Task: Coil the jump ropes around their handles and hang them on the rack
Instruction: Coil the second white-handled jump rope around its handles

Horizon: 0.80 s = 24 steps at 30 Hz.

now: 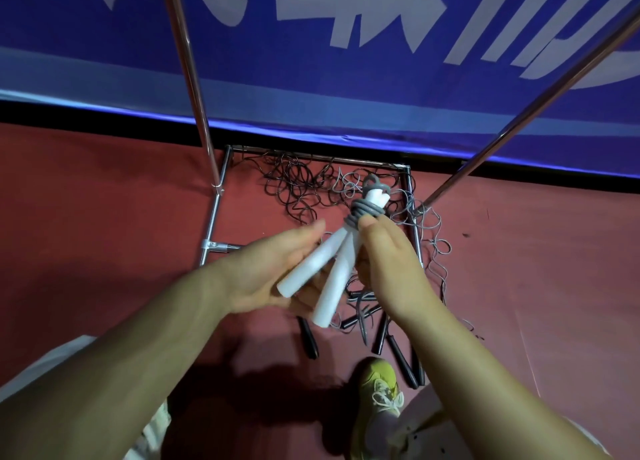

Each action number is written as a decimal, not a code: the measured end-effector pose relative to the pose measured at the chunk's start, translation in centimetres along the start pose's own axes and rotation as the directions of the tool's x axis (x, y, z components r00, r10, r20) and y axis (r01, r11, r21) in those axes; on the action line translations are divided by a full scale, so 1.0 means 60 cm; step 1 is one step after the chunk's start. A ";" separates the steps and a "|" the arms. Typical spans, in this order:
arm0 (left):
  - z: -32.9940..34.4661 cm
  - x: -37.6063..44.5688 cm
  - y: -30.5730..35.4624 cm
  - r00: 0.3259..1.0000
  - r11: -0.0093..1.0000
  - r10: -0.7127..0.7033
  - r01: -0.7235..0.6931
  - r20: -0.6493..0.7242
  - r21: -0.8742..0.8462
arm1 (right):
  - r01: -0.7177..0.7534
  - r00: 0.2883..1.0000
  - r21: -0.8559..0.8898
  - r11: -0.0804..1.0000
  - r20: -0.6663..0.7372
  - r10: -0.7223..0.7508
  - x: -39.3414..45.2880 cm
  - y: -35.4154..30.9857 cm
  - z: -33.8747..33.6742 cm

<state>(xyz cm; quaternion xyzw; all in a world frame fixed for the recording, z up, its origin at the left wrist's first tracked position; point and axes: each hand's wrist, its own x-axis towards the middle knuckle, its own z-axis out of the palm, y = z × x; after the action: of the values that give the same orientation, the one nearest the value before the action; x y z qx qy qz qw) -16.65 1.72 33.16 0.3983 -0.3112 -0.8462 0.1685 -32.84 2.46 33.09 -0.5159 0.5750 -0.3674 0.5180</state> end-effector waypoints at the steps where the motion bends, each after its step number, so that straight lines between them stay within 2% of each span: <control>1: -0.006 0.004 -0.008 0.983 0.990 -0.032 0.056 0.179 -0.132 | 0.027 0.999 0.026 0.999 0.020 -0.027 -0.004 0.001 -0.003; 3: -0.008 0.016 -0.027 0.893 0.935 0.034 0.130 0.449 -0.330 | 0.071 0.993 0.075 0.995 0.089 -0.078 -0.011 0.001 -0.013; 5: -0.001 0.019 -0.033 0.828 0.891 0.094 0.179 0.553 -0.418 | 0.073 0.988 0.056 0.996 0.131 -0.079 -0.006 -0.008 -0.016; 6: 0.002 0.020 -0.031 0.808 0.897 0.092 0.187 0.583 -0.401 | 0.036 0.995 0.042 0.998 0.092 -0.039 0.000 -0.015 -0.014; 9: 0.000 0.011 -0.028 0.857 0.952 0.057 0.107 0.513 -0.286 | -0.122 0.990 0.297 0.947 0.107 0.094 0.005 -0.013 -0.037; 11: -0.002 0.002 -0.023 0.837 0.949 0.083 0.099 0.541 -0.300 | -0.204 0.951 0.461 0.864 0.302 0.064 0.014 -0.017 -0.038; 13: 0.003 -0.003 -0.022 0.786 0.938 0.117 0.113 0.607 -0.327 | -0.331 0.857 0.566 0.755 0.515 -0.009 0.004 -0.016 -0.054; 16: 0.011 -0.006 -0.024 0.747 0.934 0.133 0.125 0.651 -0.334 | -0.433 0.791 0.593 0.679 0.611 -0.029 0.006 -0.015 -0.059; 20: 0.019 -0.005 -0.033 0.712 0.927 0.135 0.154 0.689 -0.342 | -0.446 0.726 0.536 0.717 0.685 -0.061 0.008 -0.015 -0.065; 22: 0.018 -0.006 -0.033 0.707 0.921 0.125 0.179 0.696 -0.347 | -0.468 0.729 0.501 0.728 0.685 -0.002 0.007 -0.013 -0.067; 24: 0.016 -0.006 -0.034 0.711 0.913 0.137 0.179 0.690 -0.366 | -0.438 0.772 0.467 0.769 0.633 0.055 0.006 -0.009 -0.068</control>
<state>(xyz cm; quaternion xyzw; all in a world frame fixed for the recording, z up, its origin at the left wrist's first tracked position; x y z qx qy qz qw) -17.23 3.83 32.50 0.0058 -0.1637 -0.9807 0.1065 -36.66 1.52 34.31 -0.3309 0.3085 -0.2744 0.8485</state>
